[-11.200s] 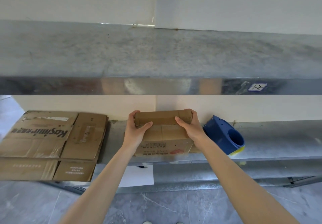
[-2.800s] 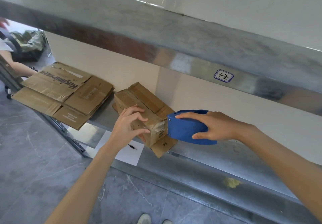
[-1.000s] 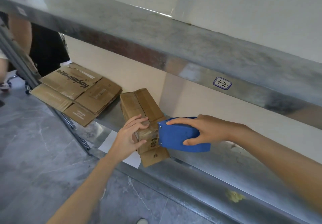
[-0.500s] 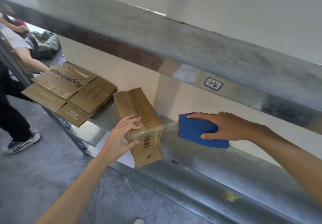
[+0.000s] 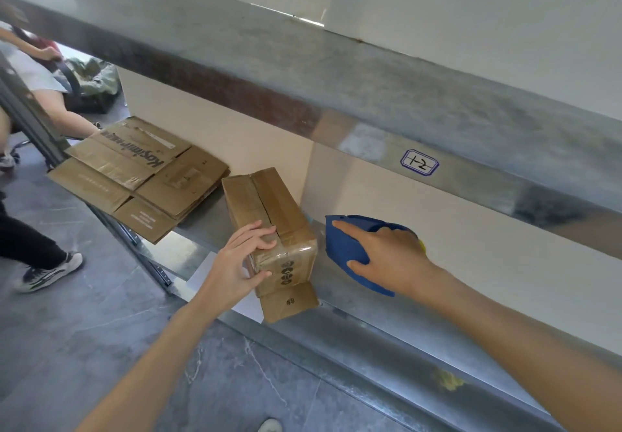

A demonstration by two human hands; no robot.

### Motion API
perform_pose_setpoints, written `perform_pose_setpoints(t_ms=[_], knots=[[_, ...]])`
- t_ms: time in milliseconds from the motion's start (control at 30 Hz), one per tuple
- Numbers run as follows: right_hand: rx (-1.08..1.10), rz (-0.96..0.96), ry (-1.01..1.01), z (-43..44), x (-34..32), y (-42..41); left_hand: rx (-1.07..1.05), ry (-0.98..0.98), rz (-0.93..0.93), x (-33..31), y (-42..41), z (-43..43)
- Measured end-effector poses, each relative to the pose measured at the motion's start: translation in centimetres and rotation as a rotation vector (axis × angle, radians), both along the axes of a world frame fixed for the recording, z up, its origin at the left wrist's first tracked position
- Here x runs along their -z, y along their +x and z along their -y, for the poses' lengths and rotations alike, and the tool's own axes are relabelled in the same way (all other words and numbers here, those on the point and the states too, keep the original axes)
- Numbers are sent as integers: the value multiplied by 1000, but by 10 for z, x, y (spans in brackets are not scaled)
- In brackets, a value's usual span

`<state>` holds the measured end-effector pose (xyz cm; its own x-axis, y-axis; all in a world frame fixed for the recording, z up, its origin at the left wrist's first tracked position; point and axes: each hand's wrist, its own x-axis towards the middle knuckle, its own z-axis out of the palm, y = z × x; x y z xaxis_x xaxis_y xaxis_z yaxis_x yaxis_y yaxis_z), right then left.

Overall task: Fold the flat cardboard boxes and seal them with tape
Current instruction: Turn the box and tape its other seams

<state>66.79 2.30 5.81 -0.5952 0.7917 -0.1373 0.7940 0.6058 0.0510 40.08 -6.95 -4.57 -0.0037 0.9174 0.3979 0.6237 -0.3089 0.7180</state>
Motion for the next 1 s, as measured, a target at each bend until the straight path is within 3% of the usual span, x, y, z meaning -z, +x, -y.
perform_pose_setpoints(t_ms=[567, 867, 1000], knots=[[53, -45, -27, 0, 36, -33, 16, 25, -25, 3, 4, -1], [311, -364, -155, -1, 89, 6, -17, -20, -19, -2, 7, 0], [385, -395, -180, 1, 119, 31, -25, -14, -20, 0, 6, -2]])
